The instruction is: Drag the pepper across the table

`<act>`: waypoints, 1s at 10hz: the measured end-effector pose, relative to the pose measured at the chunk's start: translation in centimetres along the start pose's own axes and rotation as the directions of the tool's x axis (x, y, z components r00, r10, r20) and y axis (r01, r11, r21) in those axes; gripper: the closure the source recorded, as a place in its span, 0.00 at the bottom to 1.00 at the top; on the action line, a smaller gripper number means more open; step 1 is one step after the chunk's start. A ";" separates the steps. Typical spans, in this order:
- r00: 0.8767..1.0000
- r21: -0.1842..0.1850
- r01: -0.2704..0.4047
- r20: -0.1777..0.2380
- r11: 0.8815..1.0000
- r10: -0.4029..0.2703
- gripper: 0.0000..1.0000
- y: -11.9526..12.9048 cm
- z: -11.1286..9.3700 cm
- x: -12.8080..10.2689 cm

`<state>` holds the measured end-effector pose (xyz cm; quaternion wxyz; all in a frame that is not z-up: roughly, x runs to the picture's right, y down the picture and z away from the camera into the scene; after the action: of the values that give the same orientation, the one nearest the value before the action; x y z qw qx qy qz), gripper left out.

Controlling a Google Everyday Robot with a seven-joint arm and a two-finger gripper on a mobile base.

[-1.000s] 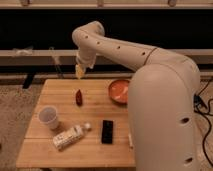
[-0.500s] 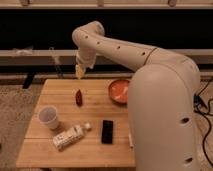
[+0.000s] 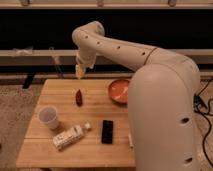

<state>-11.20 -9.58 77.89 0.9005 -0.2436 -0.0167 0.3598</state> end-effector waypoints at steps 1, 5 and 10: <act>1.000 0.011 0.004 -0.027 1.000 -0.004 0.37 0.2 0.2 0.0; 0.988 0.002 -0.039 -0.150 0.999 0.039 0.37 4.0 4.2 0.3; 0.961 -0.011 -0.144 -0.238 0.989 0.137 0.37 6.3 8.6 2.1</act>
<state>-15.44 -0.65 82.37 0.8646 -0.2983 0.1030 0.3909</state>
